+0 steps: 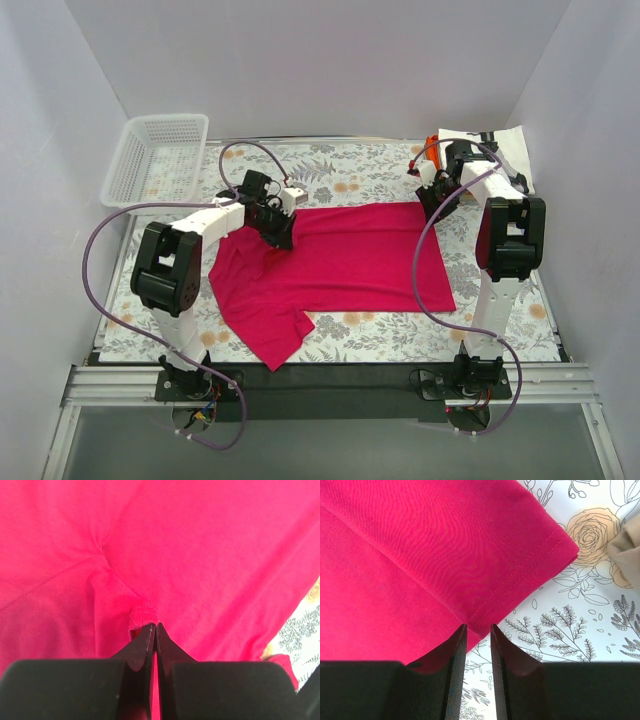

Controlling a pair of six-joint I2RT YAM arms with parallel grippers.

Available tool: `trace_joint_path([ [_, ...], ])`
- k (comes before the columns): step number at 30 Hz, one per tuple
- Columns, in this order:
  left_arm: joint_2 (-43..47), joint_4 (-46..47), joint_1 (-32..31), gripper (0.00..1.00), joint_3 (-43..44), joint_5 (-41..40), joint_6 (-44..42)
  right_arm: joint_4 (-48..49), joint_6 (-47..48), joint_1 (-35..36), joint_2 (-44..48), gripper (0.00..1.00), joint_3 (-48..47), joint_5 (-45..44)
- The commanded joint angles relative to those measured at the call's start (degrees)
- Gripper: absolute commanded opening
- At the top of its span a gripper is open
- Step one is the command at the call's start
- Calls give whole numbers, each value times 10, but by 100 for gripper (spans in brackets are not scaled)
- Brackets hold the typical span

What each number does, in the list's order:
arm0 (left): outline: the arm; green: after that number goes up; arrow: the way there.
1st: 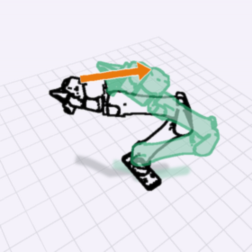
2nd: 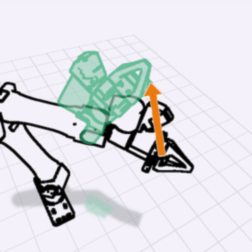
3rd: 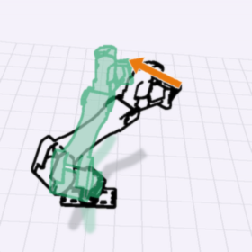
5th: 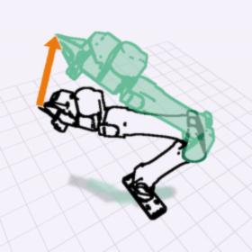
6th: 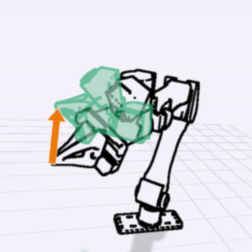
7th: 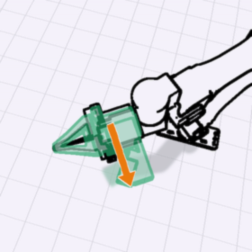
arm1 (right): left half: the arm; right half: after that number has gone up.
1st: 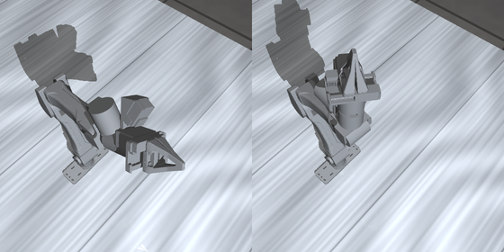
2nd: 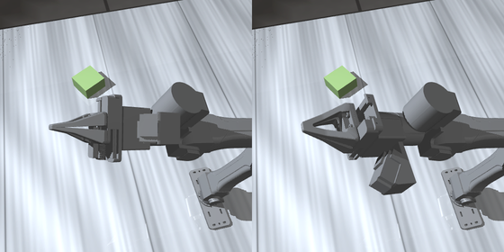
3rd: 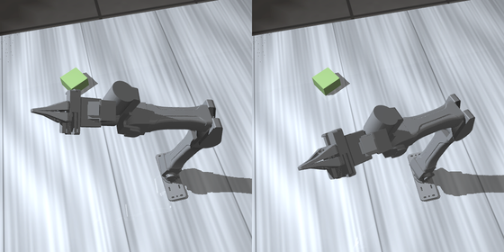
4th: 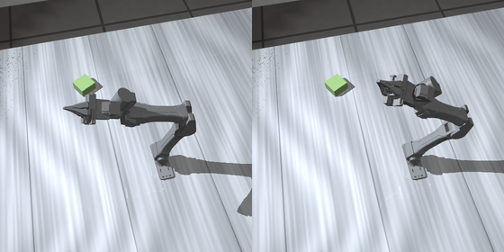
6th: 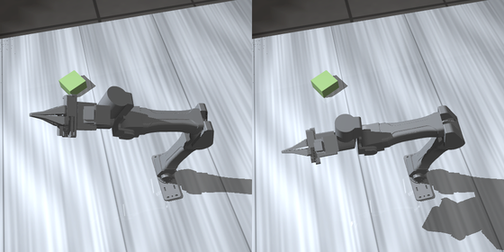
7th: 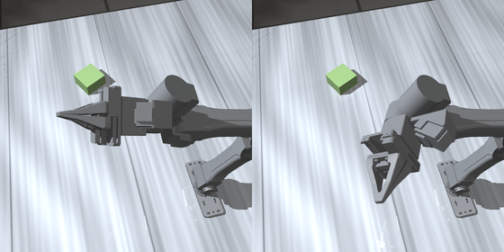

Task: Fold and stack the t-shirts
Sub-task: Fold the tshirt

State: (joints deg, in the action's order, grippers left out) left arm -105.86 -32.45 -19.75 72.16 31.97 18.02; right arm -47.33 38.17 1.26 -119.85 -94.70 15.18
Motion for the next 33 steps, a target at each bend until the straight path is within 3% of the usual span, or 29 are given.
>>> trace_joint_path([
  [1,9,4,-11,4,-9,6,3,-16,8,1,1,28,-25,8],
  [2,4,2,-11,9,-7,6,3,-18,8,1,1,28,-25,8],
  [3,4,-2,-11,29,-4,4,10,-19,9,1,1,28,-26,8],
  [7,26,-16,0,45,3,6,22,-22,12,2,7,28,-26,11],
  [12,59,-17,60,47,43,9,54,-27,-2,6,0,28,-69,14],
  [19,5,20,148,45,109,-90,83,-25,-60,25,-58,24,-168,15],
  [28,-84,48,161,37,127,-187,128,-5,-89,62,-117,20,-192,-31],
  [33,-93,53,164,30,81,-247,126,2,-72,64,-124,20,-156,-79],
])
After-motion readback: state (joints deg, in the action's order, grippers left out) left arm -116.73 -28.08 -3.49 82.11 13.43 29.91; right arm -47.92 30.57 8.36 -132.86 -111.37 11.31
